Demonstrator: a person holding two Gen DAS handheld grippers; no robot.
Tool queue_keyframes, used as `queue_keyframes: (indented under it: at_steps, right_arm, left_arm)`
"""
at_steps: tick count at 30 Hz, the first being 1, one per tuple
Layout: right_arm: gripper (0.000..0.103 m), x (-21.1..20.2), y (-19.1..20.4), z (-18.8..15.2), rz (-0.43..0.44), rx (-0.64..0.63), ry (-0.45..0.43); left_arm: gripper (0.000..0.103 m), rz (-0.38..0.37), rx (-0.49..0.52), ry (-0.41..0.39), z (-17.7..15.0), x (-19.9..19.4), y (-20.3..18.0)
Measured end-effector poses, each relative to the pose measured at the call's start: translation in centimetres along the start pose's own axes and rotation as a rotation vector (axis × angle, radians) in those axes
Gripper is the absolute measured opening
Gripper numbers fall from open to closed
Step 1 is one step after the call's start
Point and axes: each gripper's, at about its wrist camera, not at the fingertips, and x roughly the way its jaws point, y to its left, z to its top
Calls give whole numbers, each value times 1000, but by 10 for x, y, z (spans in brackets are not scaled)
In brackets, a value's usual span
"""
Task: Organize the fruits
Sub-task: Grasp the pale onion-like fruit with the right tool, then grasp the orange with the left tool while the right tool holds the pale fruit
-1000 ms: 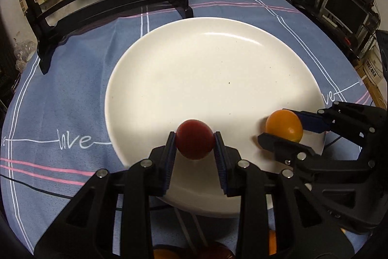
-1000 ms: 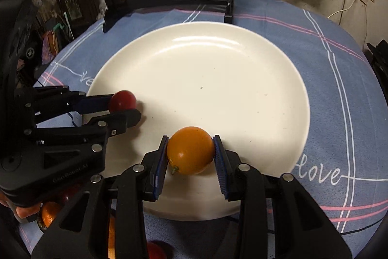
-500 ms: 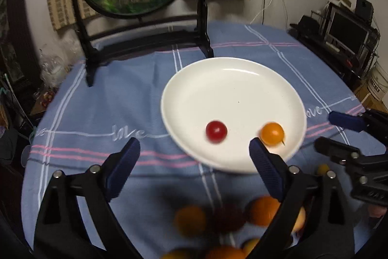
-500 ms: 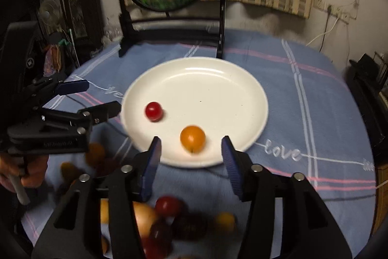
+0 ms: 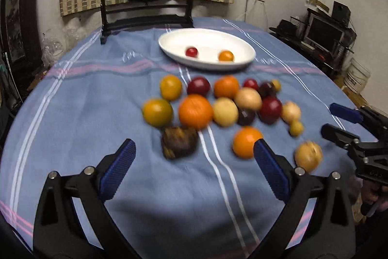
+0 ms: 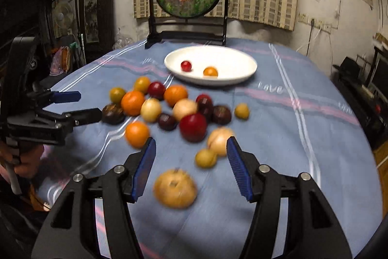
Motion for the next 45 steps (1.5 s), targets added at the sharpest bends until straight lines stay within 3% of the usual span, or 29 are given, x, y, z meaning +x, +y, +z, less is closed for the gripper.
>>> queue_keyframes:
  at_steps: [2,4,8,18,25,29,35,39,43,45]
  right_arm:
    - [61,3,4,-11,2,0,23]
    - [61,12,8,-20,-12,-10,53]
    - [61,22,10,-27,1,0,84]
    - [61,20,9,-29,37,7,82]
    - [61,21,14,-30,30,-23,90]
    - [49,26,16,-30,18,-37,120]
    - [46,29,13,-29,17,-25,131]
    - [45,27,2,-29,62,41,113]
    - [45,27,-5,-28,86,88,116]
    - [45,27,-4,-28,87,87,114]
  left_arm:
    - [99,-26,11,14,-10,3,-5]
    - [99,7,35,54,-18,9,-13]
    - [99,-15,64,39,-24,5,-17]
    - [99,-52,-53,90,-23,13,2]
    - [99,-62,-63,102,-22,16,3]
    - [99,-63,-65,103,-23,17,4]
    - [99,-72,-62,100,-22,17,3]
    - [98,-124,16,76,-20,13,-8]
    - [89,-143,124,54,-11,16,-32]
    - [77,-151,161,67,-7,24,-41]
